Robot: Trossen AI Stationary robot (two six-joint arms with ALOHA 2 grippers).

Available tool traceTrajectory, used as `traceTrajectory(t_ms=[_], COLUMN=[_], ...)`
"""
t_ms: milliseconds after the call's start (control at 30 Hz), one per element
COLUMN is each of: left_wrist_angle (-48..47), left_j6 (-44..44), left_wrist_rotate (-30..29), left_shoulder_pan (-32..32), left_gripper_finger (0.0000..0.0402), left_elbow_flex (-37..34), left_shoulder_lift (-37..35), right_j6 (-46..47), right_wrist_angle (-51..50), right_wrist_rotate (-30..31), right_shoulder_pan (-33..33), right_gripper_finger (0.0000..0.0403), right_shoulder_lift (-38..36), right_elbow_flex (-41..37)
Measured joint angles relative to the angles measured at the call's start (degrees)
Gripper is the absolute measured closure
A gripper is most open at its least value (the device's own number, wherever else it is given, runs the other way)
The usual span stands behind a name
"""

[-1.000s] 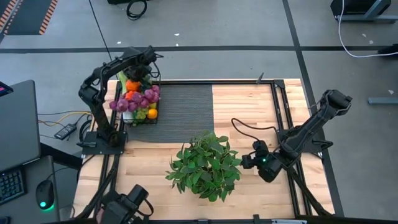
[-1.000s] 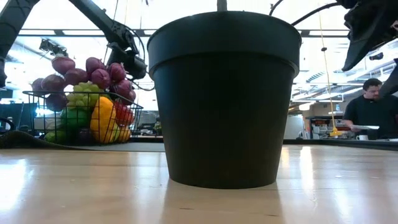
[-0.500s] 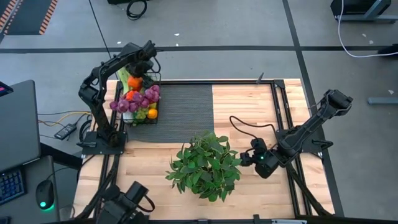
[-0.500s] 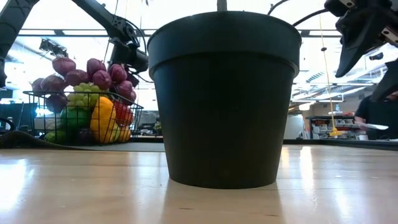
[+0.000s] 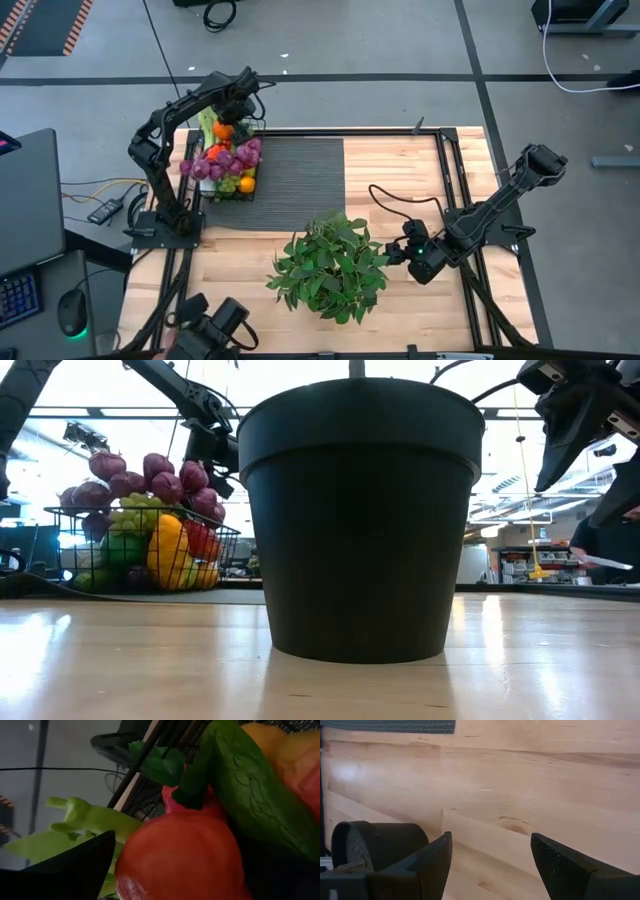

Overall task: Build produce basket
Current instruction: Put the orange into the wire basket, then return to Home Position

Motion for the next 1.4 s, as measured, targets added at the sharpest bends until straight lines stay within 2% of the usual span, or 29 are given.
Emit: traceTrajectory(t_ms=[133, 267, 667, 767, 933, 1000, 1067, 1133, 1233, 1333, 1400], left_wrist_angle=[-0.79, -1.91, -9.29, -11.53, -16.4, -18.54, -18.8, -18.89, -18.27, -18.33, -18.03], left_j6=[0.2, -0.39, -10.72, -17.61, -23.01, -27.65, -31.43, -33.66, -37.27, -38.18, -39.23], left_wrist_rotate=[-5.15, -5.68, -5.93, -6.0, -5.98, -5.68, -2.47, 4.54, 9.95, 12.64, 12.64], left_shoulder_pan=[-1.34, -1.53, -2.4, -3.69, -5.89, -7.17, -8.66, -9.99, -13.58, -17.38, -20.74], left_gripper_finger=[0.0005, 0.0007, 0.0008, 0.0008, 0.0008, 0.0008, 0.0008, 0.0008, 0.0008, 0.002, 0.0043], left_elbow_flex=[0.47, 3.45, 22.51, 27.66, 36.35, 39.16, 41.48, 42.79, 43.23, 42.72, 42.62], left_shoulder_lift=[-1.8, -4.09, -6.73, -6.72, -6.73, -6.71, -6.76, -7.19, -7.85, -7.94, -8.19], right_j6=[-0.02, -1.41, -7.18, -7.39, -9.15, -10.81, -12.99, -14.82, -15.7, -16.94, -18.05], right_wrist_angle=[-0.53, -0.72, -0.92, 0.56, 0.83, 0.85, 0.82, 0.82, 0.33, 0.26, 0.29], right_wrist_rotate=[0.01, 0.0, -2.52, -0.54, 4.91, 6.4, 7.14, 7.48, 7.62, 9.26, 11.16], right_shoulder_pan=[0.0, 0.0, 0.0, 0.0, 0.0, -0.09, -0.11, -0.18, -0.87, -2.41, -3.85], right_gripper_finger=[0.0129, 0.0129, 0.0129, 0.0129, 0.0129, 0.0129, 0.0129, 0.0129, 0.0129, 0.013, 0.0132], right_shoulder_lift=[0.0, 0.0, -0.25, -2.21, -7.49, -9.73, -11.9, -13.88, -16.43, -18.88, -20.52], right_elbow_flex=[0.0, 0.0, 0.0, 0.0, 0.0, 0.0, 0.0, 0.0, 0.0, 0.0, 0.0])
